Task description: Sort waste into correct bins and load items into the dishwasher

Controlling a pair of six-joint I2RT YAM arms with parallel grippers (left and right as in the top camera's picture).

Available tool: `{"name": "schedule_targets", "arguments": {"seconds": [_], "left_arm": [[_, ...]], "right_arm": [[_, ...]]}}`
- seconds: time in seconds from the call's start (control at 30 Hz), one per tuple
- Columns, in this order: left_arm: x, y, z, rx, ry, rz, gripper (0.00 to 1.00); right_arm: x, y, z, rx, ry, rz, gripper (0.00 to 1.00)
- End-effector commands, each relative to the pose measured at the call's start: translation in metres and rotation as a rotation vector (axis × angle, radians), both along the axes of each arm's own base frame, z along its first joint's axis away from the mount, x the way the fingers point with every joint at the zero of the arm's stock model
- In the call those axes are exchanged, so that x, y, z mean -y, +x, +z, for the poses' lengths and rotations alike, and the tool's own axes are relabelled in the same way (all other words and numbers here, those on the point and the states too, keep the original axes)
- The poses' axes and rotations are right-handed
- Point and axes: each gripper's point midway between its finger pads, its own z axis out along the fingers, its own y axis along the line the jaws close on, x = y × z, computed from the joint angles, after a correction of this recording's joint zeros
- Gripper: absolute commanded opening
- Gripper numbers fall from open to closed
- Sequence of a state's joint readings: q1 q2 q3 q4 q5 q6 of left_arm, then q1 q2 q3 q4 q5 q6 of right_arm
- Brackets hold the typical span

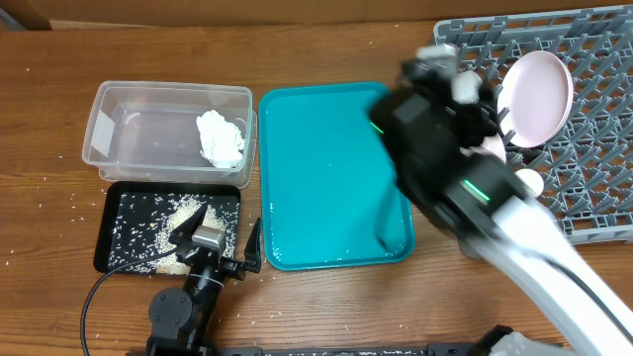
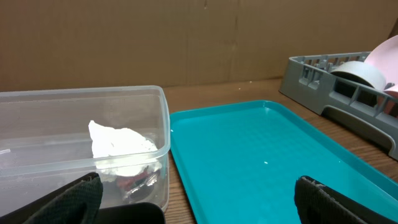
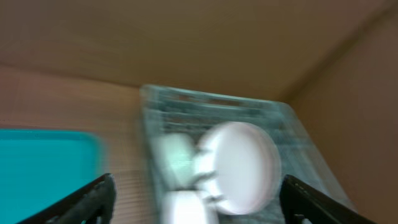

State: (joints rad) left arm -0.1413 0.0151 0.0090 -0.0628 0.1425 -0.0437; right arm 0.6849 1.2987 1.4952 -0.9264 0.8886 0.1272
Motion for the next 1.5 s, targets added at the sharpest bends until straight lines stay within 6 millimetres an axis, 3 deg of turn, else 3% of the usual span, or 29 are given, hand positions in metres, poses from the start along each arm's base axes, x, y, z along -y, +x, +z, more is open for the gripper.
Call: {"name": "schedule_targets", "arguments": {"seconds": [0.0,0.1,0.27,0.37,0.47,0.63,0.83,1.03,1.13,1.23,1.47], "left_arm": [[-0.003,0.001,-0.001,0.008,0.021,0.013,1.0],[-0.003,0.001,-0.001,0.008,0.021,0.013,1.0],[-0.003,0.001,-0.001,0.008,0.021,0.013,1.0],[-0.003,0.001,-0.001,0.008,0.021,0.013,1.0],[-0.003,0.001,-0.001,0.008,0.021,0.013,1.0],[-0.003,0.001,-0.001,0.008,0.021,0.013,1.0],[-0.003,0.001,-0.001,0.008,0.021,0.013,1.0],[-0.003,0.001,-0.001,0.008,0.021,0.013,1.0],[-0.003,0.001,-0.001,0.008,0.021,0.013,1.0],[-0.003,0.001,-0.001,0.008,0.021,0.013,1.0],[-0.003,0.001,-0.001,0.008,0.021,0.013,1.0]], "right_arm": [[-0.042,-0.047,0.025,-0.045,0.4,0.327,0.99],[-0.039,-0.089,0.05,-0.023,0.506,0.47,1.0],[-0.024,-0.138,0.077,0.04,0.595,0.595,1.0],[-0.015,-0.151,0.086,0.082,0.613,0.608,1.0],[-0.009,-0.157,0.073,0.032,0.593,0.595,1.0],[0.003,-0.159,0.052,-0.03,0.492,0.549,1.0],[0.016,-0.155,0.044,-0.034,0.399,0.506,1.0],[0.042,-0.128,0.035,0.032,0.399,0.352,1.0],[0.053,-0.104,0.012,0.064,0.452,0.289,1.0],[0.055,-0.093,-0.015,0.102,0.493,0.303,1.0],[0.052,-0.111,-0.069,0.166,0.515,0.352,1.0]]}}
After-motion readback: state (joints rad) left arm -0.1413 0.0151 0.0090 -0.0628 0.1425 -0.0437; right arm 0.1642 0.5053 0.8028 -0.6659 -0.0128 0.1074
